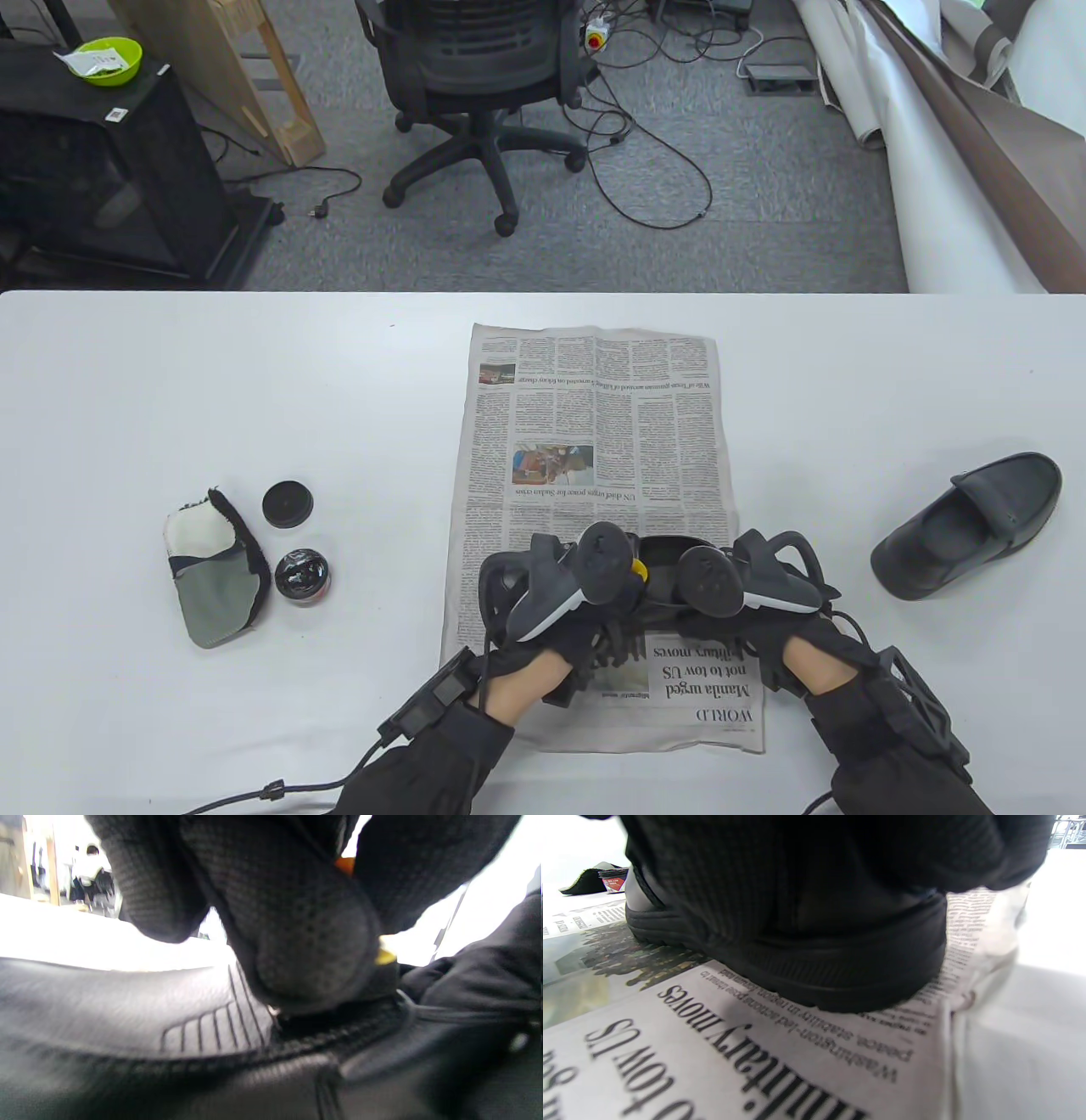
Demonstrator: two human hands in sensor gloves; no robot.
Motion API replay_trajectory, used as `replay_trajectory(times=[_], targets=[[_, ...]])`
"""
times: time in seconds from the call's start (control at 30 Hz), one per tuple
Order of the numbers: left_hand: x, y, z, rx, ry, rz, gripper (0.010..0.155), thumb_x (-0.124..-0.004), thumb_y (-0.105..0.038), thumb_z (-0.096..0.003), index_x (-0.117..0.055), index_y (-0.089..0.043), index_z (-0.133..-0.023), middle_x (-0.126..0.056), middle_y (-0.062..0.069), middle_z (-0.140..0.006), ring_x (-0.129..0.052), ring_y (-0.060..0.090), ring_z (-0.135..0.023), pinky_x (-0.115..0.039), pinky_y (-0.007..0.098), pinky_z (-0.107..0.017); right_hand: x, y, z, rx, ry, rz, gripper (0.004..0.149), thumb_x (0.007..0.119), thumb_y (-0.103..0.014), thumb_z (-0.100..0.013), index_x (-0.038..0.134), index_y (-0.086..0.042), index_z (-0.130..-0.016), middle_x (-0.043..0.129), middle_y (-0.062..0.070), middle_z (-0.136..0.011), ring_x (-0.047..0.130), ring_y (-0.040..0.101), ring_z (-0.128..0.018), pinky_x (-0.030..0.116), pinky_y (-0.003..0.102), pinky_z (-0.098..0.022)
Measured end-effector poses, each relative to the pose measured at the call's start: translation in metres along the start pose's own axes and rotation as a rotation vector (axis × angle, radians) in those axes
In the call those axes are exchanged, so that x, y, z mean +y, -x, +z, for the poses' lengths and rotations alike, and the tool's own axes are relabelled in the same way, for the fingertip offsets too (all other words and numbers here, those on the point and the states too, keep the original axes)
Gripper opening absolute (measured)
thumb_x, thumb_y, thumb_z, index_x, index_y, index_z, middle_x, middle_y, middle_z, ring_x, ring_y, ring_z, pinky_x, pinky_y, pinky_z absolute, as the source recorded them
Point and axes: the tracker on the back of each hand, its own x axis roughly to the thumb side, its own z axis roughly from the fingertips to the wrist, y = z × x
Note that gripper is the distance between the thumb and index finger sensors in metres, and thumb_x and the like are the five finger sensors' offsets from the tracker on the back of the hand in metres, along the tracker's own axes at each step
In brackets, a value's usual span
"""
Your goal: Dip and apply built-in sponge shoe polish on shoes
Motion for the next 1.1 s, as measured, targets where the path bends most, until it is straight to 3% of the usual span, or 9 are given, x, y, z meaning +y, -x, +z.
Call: replay_trajectory(times=[0.13, 0.27, 0.4, 0.63, 0.9, 1.1], targets=[[0.0, -0.005, -0.008, 0.033, -0.121, -0.096, 0.049, -0.094, -0.05, -0.0398, -0.093, -0.018, -0.076, -0.109, 0.004, -0.055, -0.113, 0.0, -0.024, -0.094, 0.035, -0.046, 0.0, 0.0, 0.0, 0.001, 0.004, 0.003, 0.04, 0.092, -0.05, -0.03, 0.091, -0.032, -0.066, 0.086, -0.003, -0.066, 0.091, 0.021, -0.034, 0.079, 0.049, -0.052], [-0.002, 0.0, -0.019, 0.091, -0.129, -0.169, 0.049, -0.094, -0.05, -0.04, -0.092, -0.017, -0.077, -0.109, 0.004, -0.055, -0.112, 0.001, -0.024, -0.093, 0.036, -0.047, 0.0, 0.0, 0.0, 0.003, 0.006, 0.006, 0.04, 0.091, -0.05, -0.03, 0.091, -0.032, -0.065, 0.086, -0.003, -0.066, 0.091, 0.021, -0.034, 0.08, 0.048, -0.052], [-0.004, 0.013, -0.021, 0.133, -0.059, -0.221, 0.048, -0.094, -0.05, -0.0402, -0.092, -0.018, -0.077, -0.108, 0.004, -0.055, -0.111, 0.001, -0.025, -0.093, 0.036, -0.048, 0.0, 0.0, 0.0, 0.001, 0.005, 0.006, 0.04, 0.091, -0.05, -0.03, 0.091, -0.032, -0.065, 0.086, -0.003, -0.066, 0.091, 0.021, -0.033, 0.08, 0.048, -0.052], [0.001, 0.025, 0.001, 0.115, 0.022, -0.211, 0.049, -0.094, -0.05, -0.0399, -0.093, -0.018, -0.076, -0.109, 0.004, -0.055, -0.112, 0.001, -0.025, -0.093, 0.036, -0.047, 0.0, 0.0, 0.0, 0.004, 0.004, 0.006, 0.04, 0.091, -0.051, -0.03, 0.091, -0.032, -0.065, 0.086, -0.003, -0.066, 0.091, 0.021, -0.034, 0.08, 0.048, -0.052], [-0.001, 0.012, 0.018, 0.028, 0.112, -0.023, 0.05, -0.097, -0.049, -0.0385, -0.093, -0.017, -0.077, -0.109, 0.005, -0.057, -0.114, 0.001, -0.027, -0.094, 0.035, -0.047, 0.0, -0.001, 0.001, 0.008, 0.005, 0.008, 0.04, 0.091, -0.05, -0.03, 0.091, -0.032, -0.065, 0.086, -0.003, -0.066, 0.091, 0.021, -0.034, 0.08, 0.048, -0.052], [-0.003, -0.003, 0.019, 0.002, -0.004, -0.006, 0.049, -0.096, -0.049, -0.0386, -0.093, -0.017, -0.077, -0.11, 0.005, -0.056, -0.115, 0.0, -0.027, -0.096, 0.033, -0.047, 0.0, 0.0, 0.0, 0.001, 0.003, -0.001, 0.04, 0.092, -0.05, -0.029, 0.091, -0.032, -0.065, 0.086, -0.003, -0.066, 0.091, 0.021, -0.033, 0.079, 0.049, -0.052]])
